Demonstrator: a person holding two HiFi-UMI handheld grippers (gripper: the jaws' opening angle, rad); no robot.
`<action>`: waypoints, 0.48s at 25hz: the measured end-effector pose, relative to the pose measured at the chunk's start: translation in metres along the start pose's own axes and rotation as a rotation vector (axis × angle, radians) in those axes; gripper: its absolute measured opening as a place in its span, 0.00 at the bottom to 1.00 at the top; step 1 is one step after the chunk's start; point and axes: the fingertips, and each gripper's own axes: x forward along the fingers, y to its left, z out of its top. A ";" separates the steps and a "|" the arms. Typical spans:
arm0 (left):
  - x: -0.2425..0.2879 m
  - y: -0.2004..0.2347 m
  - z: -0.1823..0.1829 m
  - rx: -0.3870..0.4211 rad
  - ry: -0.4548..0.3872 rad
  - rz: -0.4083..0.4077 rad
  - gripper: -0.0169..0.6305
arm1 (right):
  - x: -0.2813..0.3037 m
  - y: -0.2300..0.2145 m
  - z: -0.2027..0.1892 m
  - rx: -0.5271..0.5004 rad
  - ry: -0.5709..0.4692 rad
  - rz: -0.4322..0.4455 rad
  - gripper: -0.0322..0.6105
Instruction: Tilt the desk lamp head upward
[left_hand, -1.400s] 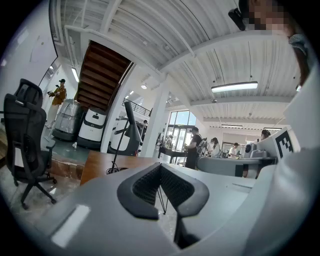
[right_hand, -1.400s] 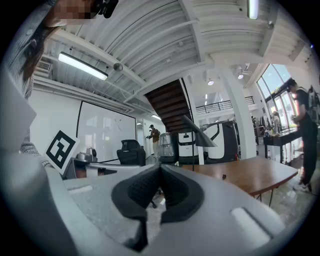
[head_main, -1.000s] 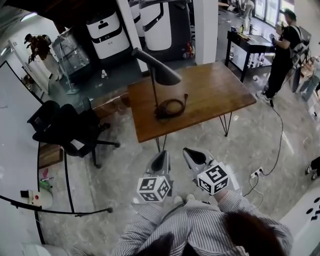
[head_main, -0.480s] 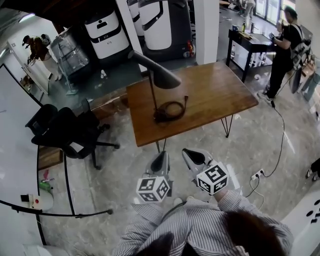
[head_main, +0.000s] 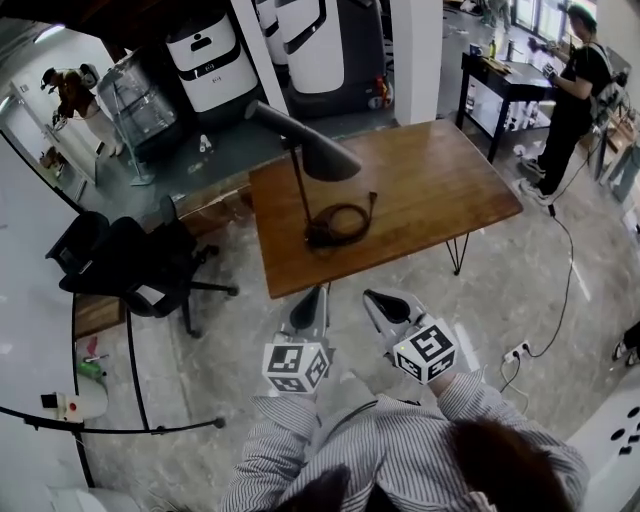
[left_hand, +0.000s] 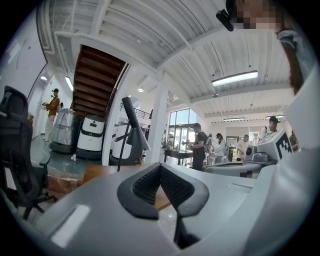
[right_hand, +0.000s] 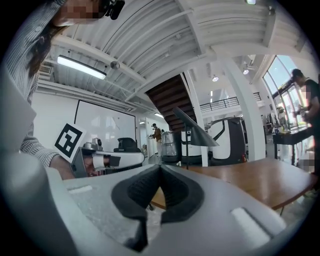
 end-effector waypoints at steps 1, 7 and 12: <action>0.006 0.004 0.004 0.026 -0.005 -0.005 0.03 | 0.006 -0.005 -0.001 0.002 0.000 -0.003 0.05; 0.052 0.049 0.043 0.251 -0.036 -0.025 0.03 | 0.059 -0.031 0.004 -0.009 -0.015 0.005 0.05; 0.088 0.082 0.092 0.509 -0.072 -0.079 0.08 | 0.115 -0.062 0.008 0.012 -0.007 -0.024 0.05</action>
